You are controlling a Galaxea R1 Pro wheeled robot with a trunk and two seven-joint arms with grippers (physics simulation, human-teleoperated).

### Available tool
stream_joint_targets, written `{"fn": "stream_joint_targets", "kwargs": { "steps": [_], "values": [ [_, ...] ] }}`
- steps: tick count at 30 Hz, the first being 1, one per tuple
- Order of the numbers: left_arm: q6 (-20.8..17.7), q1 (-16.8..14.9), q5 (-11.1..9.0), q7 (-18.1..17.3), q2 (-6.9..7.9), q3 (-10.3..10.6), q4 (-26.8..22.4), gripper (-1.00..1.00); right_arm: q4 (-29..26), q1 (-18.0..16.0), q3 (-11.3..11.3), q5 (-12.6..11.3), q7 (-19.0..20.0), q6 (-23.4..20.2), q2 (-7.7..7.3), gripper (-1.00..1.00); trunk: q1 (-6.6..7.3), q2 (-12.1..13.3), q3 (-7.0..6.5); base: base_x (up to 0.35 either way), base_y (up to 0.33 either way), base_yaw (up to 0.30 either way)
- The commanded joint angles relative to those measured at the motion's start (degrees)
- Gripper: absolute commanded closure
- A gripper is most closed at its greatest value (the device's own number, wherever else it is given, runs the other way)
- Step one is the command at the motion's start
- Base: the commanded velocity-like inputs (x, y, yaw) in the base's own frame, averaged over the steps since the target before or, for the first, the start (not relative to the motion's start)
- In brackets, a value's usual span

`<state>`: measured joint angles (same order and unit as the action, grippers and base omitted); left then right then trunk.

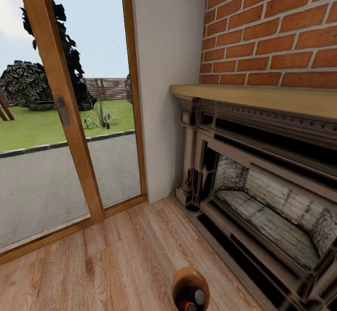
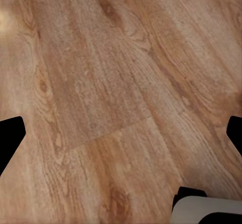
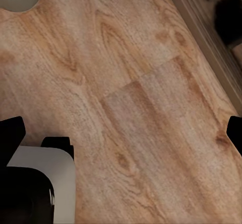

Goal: Put the three can of soda from the living room inside the tash can in the kitchen.

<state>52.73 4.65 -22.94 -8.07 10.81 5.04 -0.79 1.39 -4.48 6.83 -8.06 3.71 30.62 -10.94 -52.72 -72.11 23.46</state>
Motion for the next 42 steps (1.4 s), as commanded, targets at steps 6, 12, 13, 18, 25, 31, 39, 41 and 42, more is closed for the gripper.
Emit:
{"fn": "stream_joint_targets", "kwargs": {
  "steps": [6, 12, 13, 18, 25, 31, 39, 41, 42],
  "values": [
    [0.01, -0.01, 0.15, 0.14, -0.45, 0.07, -0.04, -1.00, 0.61, 0.00, 0.10, 0.15, 0.03, -0.03, -0.02, -1.00, 0.00, 0.00, 0.00, 0.000, 0.000, 0.000],
    [0.01, -0.09, 0.19, 0.22, -2.09, 0.12, -0.27, -1.00, 0.54, 0.00, 0.38, 0.46, 0.40, -0.03, 1.28, -1.00, 0.00, 0.00, 0.00, 0.000, 0.000, 0.000],
    [0.01, -0.12, 0.15, 0.23, -2.41, 0.13, -0.33, -1.00, 0.56, 0.00, 0.41, 0.49, 0.37, -0.03, 2.04, -1.00, 0.00, 0.00, 0.00, 0.000, 0.000, 0.000],
    [0.01, -0.15, 0.15, 0.25, -2.80, 0.14, -0.29, -1.00, 0.61, 0.00, 0.39, 0.54, 0.33, -0.04, 4.27, -1.00, 0.00, 0.00, 0.00, 0.000, 0.000, 0.000],
    [0.01, -0.16, 0.16, 0.25, -2.96, 0.12, -0.23, -1.00, 0.63, 0.00, 0.25, 0.58, 0.27, -0.05, 5.26, -1.00, 0.00, 0.00, 0.00, 0.000, 0.000, 0.000],
    [0.01, -0.16, 0.17, 0.25, -2.98, 0.13, -0.26, -1.00, 0.63, 0.00, 0.29, 0.58, 0.25, -0.04, 5.36, -1.00, 0.00, 0.00, 0.00, 0.000, 0.000, 0.000],
    [0.01, -0.16, 0.13, 0.25, -2.96, 0.14, -0.26, -1.00, 0.63, 0.00, 0.30, 0.58, 0.24, -0.05, 5.40, -1.00, 0.00, 0.00, 0.00, 0.000, 0.000, 0.000],
    [0.01, -0.16, 0.15, 0.25, -2.98, 0.14, -0.26, -1.00, 0.63, 0.00, 0.29, 0.58, 0.24, -0.04, 5.40, -1.00, 0.00, 0.00, 0.00, 0.000, 0.000, 0.000],
    [0.01, -0.16, 0.16, 0.25, -2.98, 0.14, -0.26, -1.00, 0.63, 0.00, 0.29, 0.58, 0.24, -0.04, 5.40, -1.00, 0.00, 0.00, 0.00, 0.000, 0.000, 0.000]
  ]
}}
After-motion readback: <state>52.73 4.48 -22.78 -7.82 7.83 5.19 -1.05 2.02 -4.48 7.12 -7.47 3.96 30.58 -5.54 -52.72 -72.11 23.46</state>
